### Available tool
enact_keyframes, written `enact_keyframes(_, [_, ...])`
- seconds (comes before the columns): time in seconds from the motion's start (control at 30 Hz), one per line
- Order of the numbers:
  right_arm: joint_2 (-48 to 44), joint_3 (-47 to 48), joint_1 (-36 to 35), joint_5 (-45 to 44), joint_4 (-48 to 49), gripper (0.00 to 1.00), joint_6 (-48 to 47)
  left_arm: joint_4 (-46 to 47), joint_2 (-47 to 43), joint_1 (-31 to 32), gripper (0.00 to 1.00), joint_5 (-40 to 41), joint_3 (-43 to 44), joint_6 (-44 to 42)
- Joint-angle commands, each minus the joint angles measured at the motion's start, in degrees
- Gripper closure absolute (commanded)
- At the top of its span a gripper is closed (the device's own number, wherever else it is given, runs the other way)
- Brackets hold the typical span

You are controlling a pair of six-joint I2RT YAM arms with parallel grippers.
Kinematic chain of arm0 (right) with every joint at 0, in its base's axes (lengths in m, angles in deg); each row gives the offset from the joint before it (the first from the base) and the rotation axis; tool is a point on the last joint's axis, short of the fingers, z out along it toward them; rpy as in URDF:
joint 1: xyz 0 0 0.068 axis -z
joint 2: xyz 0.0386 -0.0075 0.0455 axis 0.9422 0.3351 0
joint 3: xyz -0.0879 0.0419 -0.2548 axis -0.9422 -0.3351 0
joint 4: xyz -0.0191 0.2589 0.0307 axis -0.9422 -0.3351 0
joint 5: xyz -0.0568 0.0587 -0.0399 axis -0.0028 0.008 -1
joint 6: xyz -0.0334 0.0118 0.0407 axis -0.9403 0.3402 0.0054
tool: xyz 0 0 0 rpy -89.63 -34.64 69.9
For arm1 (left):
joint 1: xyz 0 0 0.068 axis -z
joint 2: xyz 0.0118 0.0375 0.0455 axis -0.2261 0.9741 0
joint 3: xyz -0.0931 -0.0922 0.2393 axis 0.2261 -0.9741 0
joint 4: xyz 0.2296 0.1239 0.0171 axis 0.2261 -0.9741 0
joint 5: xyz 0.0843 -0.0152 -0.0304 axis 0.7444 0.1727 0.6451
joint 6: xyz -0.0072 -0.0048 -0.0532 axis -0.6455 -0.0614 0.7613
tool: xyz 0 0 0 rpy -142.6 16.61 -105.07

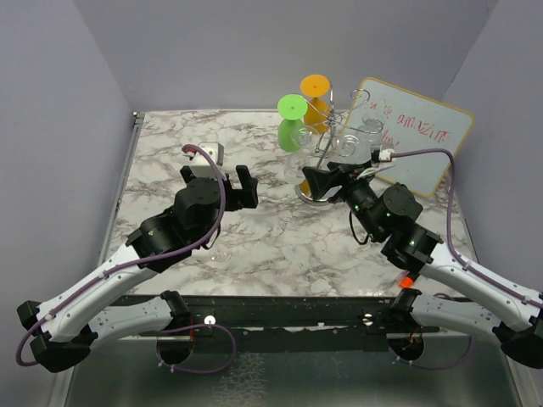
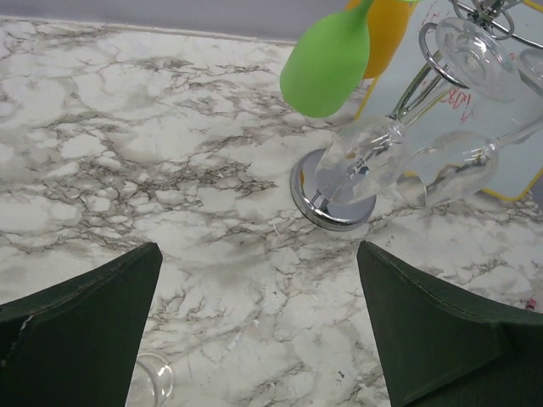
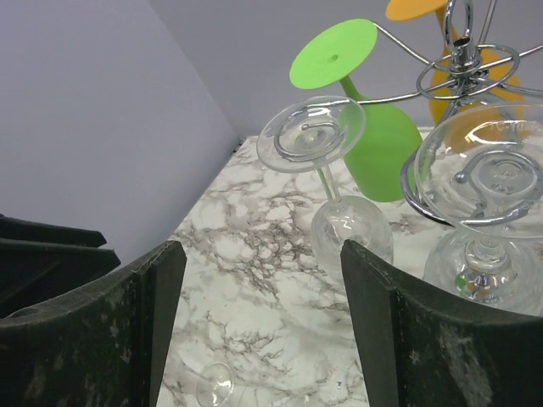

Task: Place the wine glass upside down on the wine glass rack

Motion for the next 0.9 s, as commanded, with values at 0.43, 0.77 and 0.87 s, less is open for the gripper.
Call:
enact_keyframes(0.43, [-5.77, -0.37, -0.13, 6.05, -10.54, 0.27, 8.36, -39.33, 3.97, -0.39, 0.29, -7.65, 10.03, 10.12])
enact_keyframes(0.77, [-6.87, -0.48, -0.19, 4.09, -11.64, 0.44, 9.3, -44.22, 6.59, -0.39, 0.47, -7.46, 9.02, 10.14])
enact_keyframes(0.87, [-7.19, -0.45, -0.18, 4.09, -11.77, 0.44, 9.02, -43.97, 8.04, -0.39, 0.46, -5.37, 8.08, 10.58])
